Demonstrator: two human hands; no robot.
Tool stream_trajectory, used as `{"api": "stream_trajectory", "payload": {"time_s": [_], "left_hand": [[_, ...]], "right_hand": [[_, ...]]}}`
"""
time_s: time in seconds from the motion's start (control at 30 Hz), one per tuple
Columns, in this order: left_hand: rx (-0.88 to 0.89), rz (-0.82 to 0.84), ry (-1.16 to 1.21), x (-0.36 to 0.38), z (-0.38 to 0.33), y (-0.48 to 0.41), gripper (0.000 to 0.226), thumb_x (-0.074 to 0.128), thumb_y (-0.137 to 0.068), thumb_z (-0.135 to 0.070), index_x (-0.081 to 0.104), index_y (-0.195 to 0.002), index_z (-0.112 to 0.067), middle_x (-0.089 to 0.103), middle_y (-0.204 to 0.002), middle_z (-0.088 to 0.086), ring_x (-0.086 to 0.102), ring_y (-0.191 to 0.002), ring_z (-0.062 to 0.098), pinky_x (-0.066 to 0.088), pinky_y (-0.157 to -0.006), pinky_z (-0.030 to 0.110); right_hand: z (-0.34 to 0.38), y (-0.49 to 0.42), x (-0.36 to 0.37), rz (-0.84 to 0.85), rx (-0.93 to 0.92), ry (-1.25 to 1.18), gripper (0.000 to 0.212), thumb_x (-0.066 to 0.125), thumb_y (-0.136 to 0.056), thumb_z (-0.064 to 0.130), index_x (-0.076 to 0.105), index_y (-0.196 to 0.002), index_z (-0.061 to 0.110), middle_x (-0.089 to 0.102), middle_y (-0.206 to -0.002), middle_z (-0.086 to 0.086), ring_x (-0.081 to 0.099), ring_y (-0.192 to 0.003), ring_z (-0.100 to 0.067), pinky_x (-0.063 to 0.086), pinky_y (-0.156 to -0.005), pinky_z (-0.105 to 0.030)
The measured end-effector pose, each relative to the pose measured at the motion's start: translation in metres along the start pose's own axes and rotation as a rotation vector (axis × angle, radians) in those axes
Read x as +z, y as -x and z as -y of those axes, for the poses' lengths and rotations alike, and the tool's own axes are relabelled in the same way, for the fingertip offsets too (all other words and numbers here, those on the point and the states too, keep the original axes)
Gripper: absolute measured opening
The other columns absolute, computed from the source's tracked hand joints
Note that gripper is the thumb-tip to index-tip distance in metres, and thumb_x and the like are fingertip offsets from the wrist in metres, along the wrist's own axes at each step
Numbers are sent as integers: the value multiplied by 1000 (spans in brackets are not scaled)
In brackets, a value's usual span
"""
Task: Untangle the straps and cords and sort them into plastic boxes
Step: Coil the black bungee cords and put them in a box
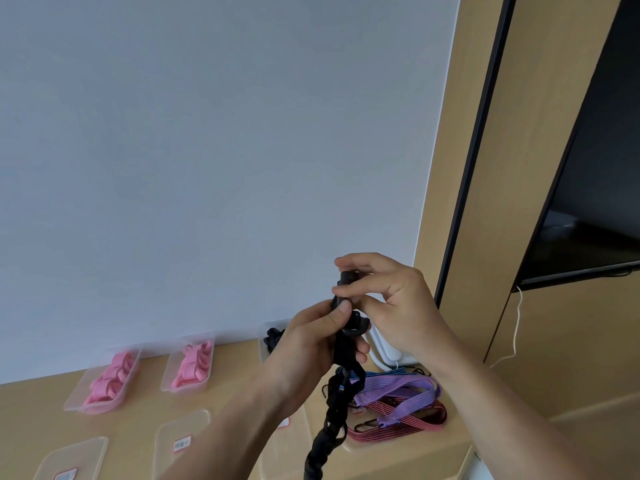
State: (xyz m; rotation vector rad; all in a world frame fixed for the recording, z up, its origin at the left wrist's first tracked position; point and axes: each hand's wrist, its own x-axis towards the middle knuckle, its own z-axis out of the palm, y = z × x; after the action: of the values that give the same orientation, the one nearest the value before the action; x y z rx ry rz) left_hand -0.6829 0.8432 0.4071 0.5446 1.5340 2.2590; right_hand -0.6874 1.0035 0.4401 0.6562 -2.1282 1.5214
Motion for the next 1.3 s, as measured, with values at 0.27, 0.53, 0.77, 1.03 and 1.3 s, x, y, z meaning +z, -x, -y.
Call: {"api": "stream_trajectory", "payload": {"time_s": [0.27, 0.53, 0.77, 1.03, 1.3], "left_hand": [[61, -28, -128, -6, -1, 0, 29, 63, -95, -33, 67, -103, -5, 62, -92, 7, 62, -88, 24, 50, -80, 31], [-9, -22, 0, -11, 11, 6, 36, 52, -100, -41, 72, -114, -14, 70, -104, 15, 69, -90, 28, 57, -75, 35], [-126, -77, 24, -6, 25, 6, 30, 55, -99, -34, 78, -105, -16, 72, -100, 17, 62, -71, 29, 53, -65, 32], [-145, -168, 43, -7, 29, 6, 27, 56, -103, -27, 75, -100, -8, 67, -85, 18, 61, -54, 32, 51, -57, 37], [21, -327, -431, -1, 31, 5, 12, 61, -100, -19, 71, -94, -20, 67, -70, 9, 54, -46, 20, 45, -47, 26]], "right_hand": [[-4, -1, 4, 9, 376, -338, 20, 75, -87, 14, 74, -106, 19, 76, -104, -10, 71, -104, -30, 54, -98, -49], [0, -5, 2, -82, 399, -483, 19, 72, -87, 3, 71, -106, 7, 75, -102, -17, 70, -73, -28, 55, -63, -42], [-3, -3, 7, -184, 297, -405, 29, 71, -83, -10, 71, -106, 9, 77, -101, -10, 73, -98, -27, 59, -84, -33], [-2, -5, 4, -216, 372, -444, 13, 74, -86, 4, 74, -96, 12, 75, -101, -17, 70, -100, -37, 57, -87, -44], [-5, 3, 12, -273, 301, -396, 28, 72, -83, -7, 73, -99, 16, 77, -98, -9, 73, -94, -24, 59, -86, -38]]}}
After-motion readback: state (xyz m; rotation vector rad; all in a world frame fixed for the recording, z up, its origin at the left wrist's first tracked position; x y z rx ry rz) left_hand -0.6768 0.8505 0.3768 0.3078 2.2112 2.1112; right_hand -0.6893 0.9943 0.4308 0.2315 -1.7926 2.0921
